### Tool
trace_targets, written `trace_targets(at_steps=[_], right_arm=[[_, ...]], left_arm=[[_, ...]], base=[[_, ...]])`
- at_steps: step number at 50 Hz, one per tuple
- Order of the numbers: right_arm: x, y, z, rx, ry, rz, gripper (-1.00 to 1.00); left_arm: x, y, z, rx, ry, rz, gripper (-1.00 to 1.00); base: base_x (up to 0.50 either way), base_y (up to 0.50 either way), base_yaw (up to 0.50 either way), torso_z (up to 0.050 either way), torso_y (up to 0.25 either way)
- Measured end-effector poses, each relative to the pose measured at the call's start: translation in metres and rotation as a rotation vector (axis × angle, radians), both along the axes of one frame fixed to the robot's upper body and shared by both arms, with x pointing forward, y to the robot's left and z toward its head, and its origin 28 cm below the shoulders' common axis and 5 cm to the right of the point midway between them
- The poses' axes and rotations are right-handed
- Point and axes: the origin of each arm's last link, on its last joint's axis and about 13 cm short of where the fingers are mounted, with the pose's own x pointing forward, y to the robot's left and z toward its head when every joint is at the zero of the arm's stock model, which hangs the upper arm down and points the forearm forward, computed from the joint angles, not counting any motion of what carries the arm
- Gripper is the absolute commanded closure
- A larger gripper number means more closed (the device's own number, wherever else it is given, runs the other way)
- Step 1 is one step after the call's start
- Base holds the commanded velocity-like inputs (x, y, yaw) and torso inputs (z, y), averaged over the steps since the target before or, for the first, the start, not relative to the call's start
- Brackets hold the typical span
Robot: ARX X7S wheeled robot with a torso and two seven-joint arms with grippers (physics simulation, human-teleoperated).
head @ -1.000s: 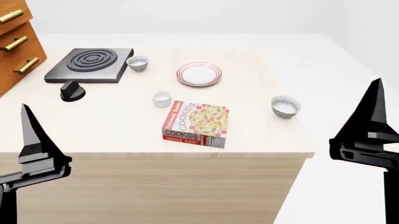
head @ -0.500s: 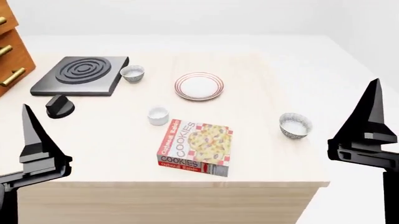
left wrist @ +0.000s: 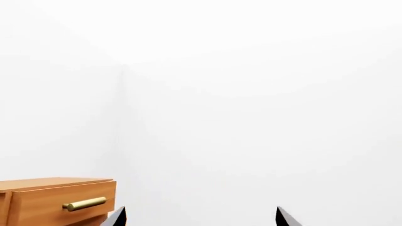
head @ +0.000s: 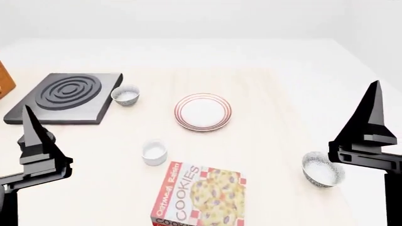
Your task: Pick the akita bowl next to the cookies box and place it on the plate.
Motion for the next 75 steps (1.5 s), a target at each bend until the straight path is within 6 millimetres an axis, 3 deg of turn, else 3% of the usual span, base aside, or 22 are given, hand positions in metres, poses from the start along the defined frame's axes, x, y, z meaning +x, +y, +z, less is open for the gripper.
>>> trace_targets(at_steps=[50, 75], right_arm=[[-0.0003, 0.0012, -0.0009, -0.010, -0.001, 0.011, -1.00], [0.0061, 0.0005, 0.0052, 0.000, 0.035, -0.001, -1.00]], left_arm=[[-0.0008, -0.0002, 0.0000, 0.002, 0.001, -0.001, -1.00], [-0.0013, -0.0005, 0.0003, 0.001, 0.000, -0.003, -1.00]], base=[[0.50, 0.09, 0.00, 0.000, 0.000], [0.00, 0.00, 0.00, 0.000, 0.000]])
